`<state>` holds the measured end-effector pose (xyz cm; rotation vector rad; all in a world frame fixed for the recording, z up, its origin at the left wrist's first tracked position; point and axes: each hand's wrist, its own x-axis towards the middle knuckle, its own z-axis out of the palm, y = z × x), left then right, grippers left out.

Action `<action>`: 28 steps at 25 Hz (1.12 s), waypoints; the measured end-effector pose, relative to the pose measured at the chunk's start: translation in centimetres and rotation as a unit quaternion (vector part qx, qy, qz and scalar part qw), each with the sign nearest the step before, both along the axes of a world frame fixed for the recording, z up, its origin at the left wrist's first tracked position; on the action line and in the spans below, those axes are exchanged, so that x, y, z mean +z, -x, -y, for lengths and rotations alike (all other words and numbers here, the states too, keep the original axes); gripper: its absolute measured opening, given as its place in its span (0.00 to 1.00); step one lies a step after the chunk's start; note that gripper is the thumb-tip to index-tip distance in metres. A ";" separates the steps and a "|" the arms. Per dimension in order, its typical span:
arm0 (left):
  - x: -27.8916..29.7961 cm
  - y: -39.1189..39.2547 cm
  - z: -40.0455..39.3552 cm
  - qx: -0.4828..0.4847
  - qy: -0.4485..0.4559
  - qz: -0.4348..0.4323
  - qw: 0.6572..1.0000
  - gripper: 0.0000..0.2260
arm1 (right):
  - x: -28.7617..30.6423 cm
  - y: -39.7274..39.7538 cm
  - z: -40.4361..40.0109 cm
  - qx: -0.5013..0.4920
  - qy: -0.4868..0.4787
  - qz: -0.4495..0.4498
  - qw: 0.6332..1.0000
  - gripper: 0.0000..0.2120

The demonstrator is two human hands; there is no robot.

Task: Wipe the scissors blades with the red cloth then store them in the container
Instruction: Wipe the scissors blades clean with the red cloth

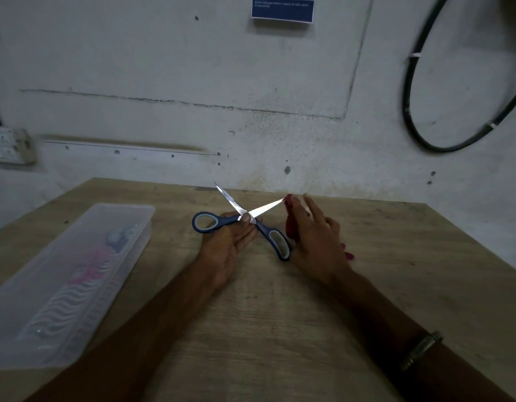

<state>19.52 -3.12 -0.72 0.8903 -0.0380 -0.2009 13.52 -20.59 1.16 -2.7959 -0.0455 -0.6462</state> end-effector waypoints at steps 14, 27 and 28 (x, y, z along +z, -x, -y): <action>-0.1 0.0 -0.3 -0.004 -0.009 0.029 1.000 0.06 | -0.5 0.4 -1.5 0.104 0.063 -0.009 0.993 0.49; 0.2 0.3 -0.5 -0.009 -0.031 0.059 0.998 0.08 | -0.6 0.2 -1.7 0.101 0.044 0.009 0.994 0.48; 0.2 0.2 -0.5 -0.007 -0.034 0.057 0.998 0.08 | -0.5 -0.1 -1.3 0.073 0.034 0.012 0.997 0.47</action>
